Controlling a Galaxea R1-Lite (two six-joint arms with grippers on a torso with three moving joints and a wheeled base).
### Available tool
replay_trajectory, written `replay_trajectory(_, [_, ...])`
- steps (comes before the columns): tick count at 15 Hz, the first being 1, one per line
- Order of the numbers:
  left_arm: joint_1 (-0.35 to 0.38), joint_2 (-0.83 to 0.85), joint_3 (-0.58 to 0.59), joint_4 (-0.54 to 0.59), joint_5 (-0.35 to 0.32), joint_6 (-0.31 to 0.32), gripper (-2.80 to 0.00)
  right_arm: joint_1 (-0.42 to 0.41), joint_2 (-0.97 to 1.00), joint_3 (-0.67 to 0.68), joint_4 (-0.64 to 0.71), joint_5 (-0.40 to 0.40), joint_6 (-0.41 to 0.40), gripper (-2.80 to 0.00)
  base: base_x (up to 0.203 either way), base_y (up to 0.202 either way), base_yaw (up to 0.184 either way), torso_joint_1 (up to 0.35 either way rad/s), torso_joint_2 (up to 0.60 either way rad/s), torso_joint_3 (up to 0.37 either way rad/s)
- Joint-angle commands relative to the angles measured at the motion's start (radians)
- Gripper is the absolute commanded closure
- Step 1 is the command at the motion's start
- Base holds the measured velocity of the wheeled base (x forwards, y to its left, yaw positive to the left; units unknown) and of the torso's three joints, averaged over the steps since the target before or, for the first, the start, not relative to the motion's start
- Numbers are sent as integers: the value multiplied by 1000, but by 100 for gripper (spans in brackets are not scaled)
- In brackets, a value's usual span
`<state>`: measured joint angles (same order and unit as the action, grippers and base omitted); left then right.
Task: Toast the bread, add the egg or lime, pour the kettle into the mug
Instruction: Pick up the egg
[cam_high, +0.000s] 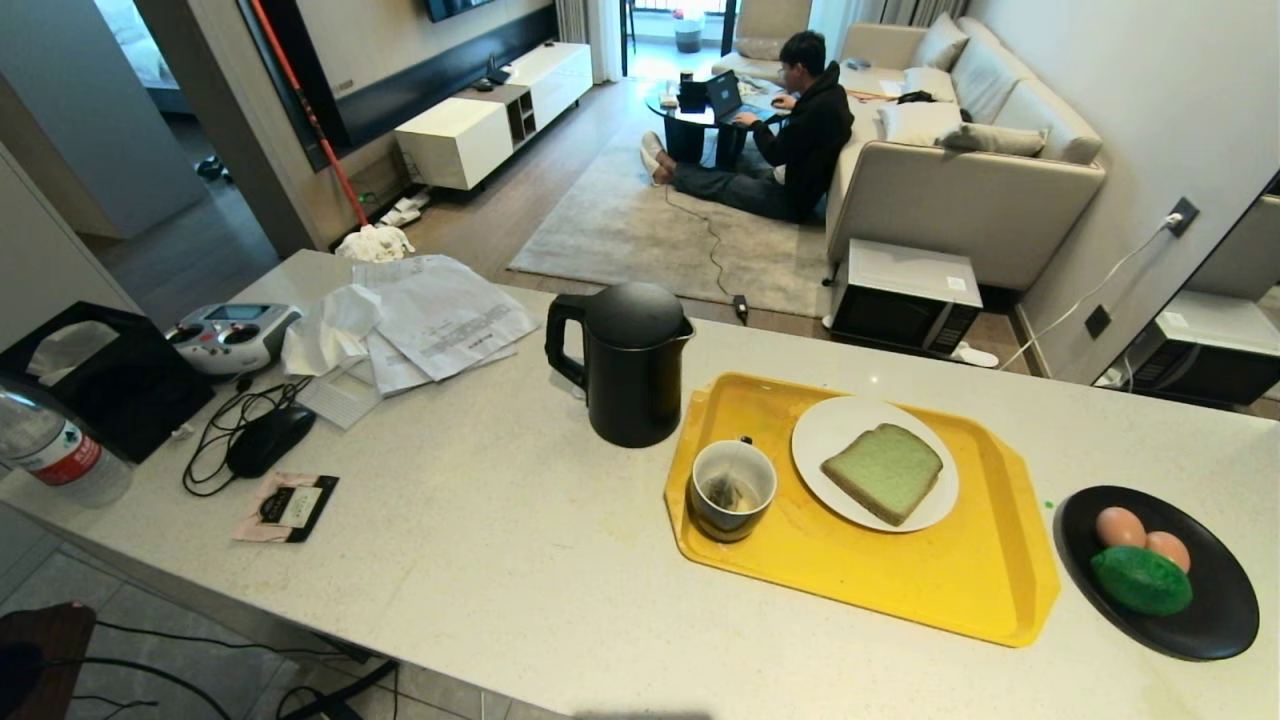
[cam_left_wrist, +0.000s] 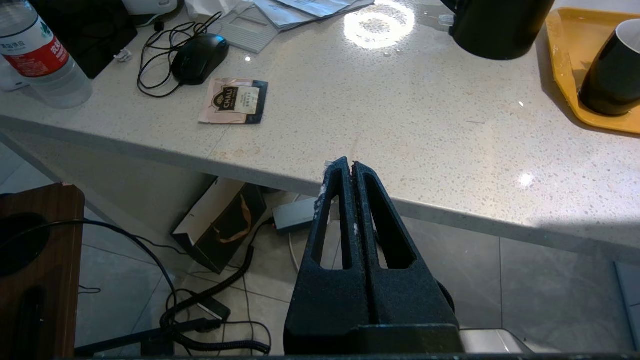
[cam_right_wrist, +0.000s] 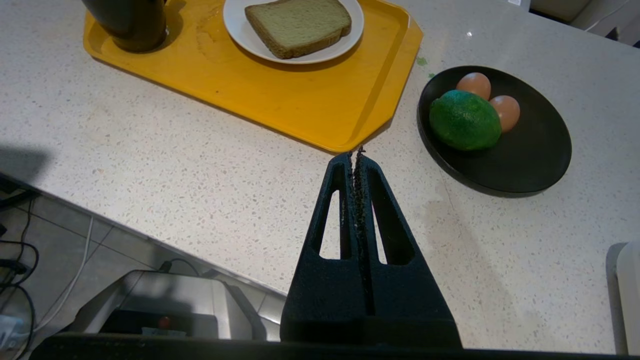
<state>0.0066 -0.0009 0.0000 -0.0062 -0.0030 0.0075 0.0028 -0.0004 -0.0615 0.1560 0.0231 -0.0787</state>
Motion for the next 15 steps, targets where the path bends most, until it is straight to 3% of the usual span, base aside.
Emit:
replay_trajectory(1, [0, -1, 0, 0, 0, -1, 0, 0, 0, 0, 0, 3, -1, 0, 0, 0, 0, 0, 0, 0])
replay_trajectory(15, [0, -1, 0, -1, 0, 0, 0, 0, 0, 0, 0, 3, 2, 0, 0, 1, -9, 1, 0, 0])
